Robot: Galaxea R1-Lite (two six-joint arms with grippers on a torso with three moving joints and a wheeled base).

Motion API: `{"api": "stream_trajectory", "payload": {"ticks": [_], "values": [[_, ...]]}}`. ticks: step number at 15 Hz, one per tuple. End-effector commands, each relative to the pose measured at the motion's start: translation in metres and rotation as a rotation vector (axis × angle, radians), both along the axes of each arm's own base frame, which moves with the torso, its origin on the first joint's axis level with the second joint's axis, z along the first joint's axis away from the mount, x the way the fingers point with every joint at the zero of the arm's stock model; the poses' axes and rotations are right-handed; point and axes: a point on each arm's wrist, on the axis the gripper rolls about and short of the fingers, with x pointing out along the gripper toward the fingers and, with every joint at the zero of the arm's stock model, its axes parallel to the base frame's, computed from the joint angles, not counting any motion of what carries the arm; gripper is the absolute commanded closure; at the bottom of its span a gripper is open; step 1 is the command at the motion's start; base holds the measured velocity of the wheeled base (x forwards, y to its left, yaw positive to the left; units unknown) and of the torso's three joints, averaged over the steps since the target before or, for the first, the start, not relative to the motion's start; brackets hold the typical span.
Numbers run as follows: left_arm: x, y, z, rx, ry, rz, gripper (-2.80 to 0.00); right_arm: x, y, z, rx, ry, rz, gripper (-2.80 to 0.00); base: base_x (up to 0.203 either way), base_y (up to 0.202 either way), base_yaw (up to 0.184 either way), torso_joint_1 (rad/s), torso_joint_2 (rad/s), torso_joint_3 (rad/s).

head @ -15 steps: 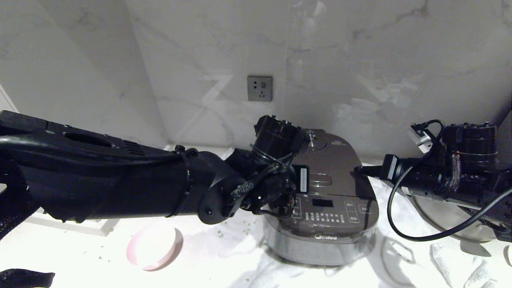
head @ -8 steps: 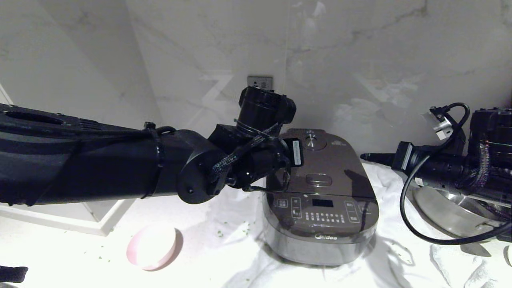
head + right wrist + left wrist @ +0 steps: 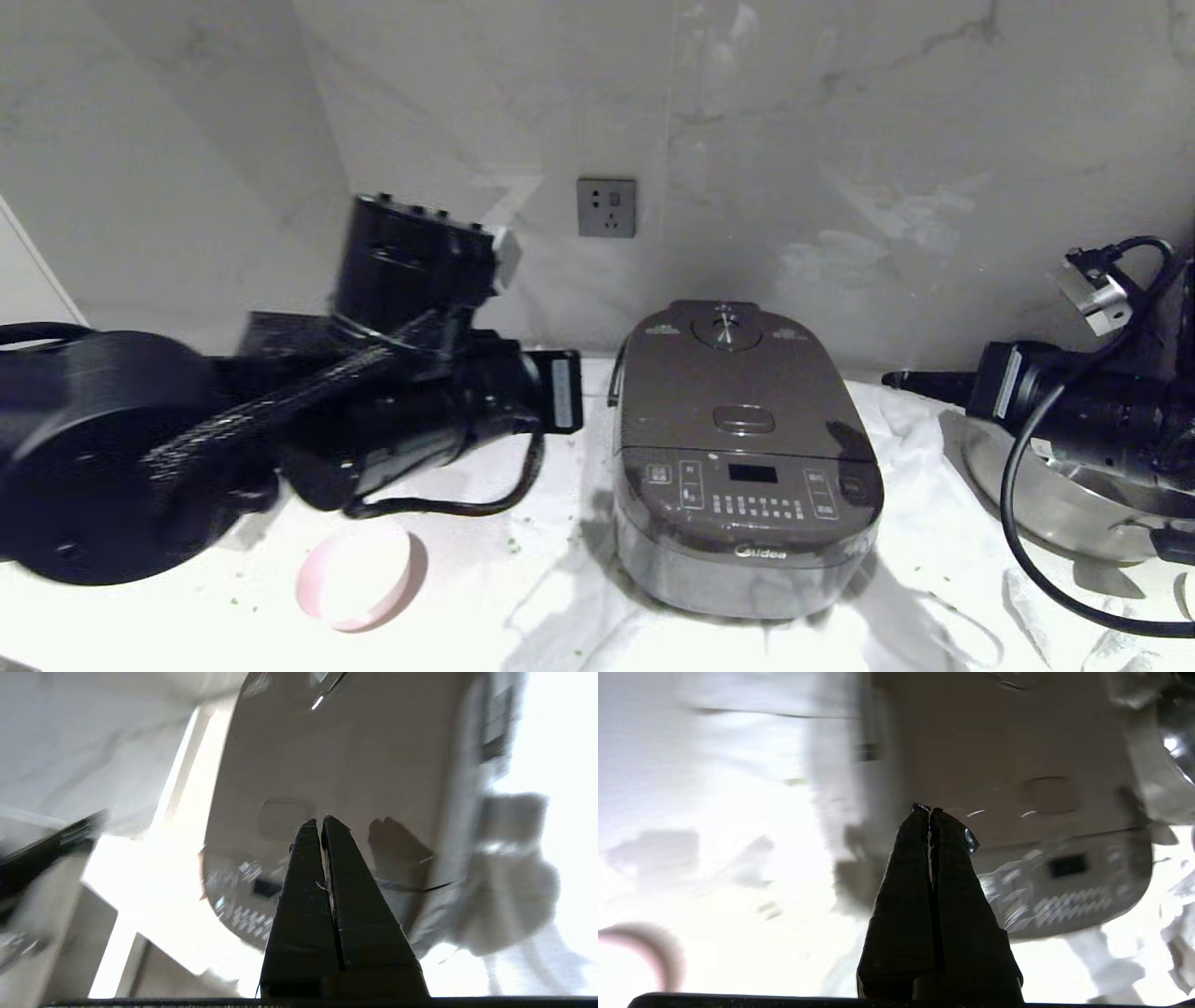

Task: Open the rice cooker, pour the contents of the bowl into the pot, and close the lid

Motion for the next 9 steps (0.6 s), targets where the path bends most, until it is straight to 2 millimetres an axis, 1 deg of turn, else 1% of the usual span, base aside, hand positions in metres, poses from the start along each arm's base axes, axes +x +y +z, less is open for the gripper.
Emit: {"api": "stream_trajectory", "payload": {"ticks": [1, 3, 4, 6, 8, 9], "values": [[-0.049, 0.067, 0.029, -0.091, -0.104, 0.06, 0.0, -0.006, -0.001, 0.005, -0.02, -0.036, -0.001, 0.0, 0.0, 0.0, 0.0, 0.0, 0.0, 0.0], [-0.087, 0.108, 0.036, -0.141, -0.183, 0.09, 0.0, -0.01, 0.001, 0.003, -0.023, -0.03, 0.01, 0.0, 0.0, 0.0, 0.0, 0.0, 0.0, 0.0], [-0.106, 0.126, 0.036, -0.155, -0.23, 0.1, 0.0, -0.013, 0.001, 0.001, -0.024, -0.026, 0.012, 0.0, 0.0, 0.0, 0.0, 0.0, 0.0, 0.0], [-0.141, 0.16, 0.028, -0.132, -0.337, 0.147, 0.0, -0.015, 0.0, 0.0, -0.023, -0.026, 0.009, 0.0, 0.0, 0.0, 0.0, 0.0, 0.0, 0.0], [-0.168, 0.184, 0.018, -0.085, -0.439, 0.22, 0.0, -0.014, -0.001, -0.001, -0.032, -0.02, -0.009, 0.0, 0.0, 0.0, 0.0, 0.0, 0.0, 0.0], [-0.18, 0.193, 0.013, -0.051, -0.476, 0.271, 0.0, -0.013, -0.001, -0.002, -0.036, -0.018, -0.016, 0.0, 0.0, 0.0, 0.0, 0.0, 0.0, 0.0]]}}
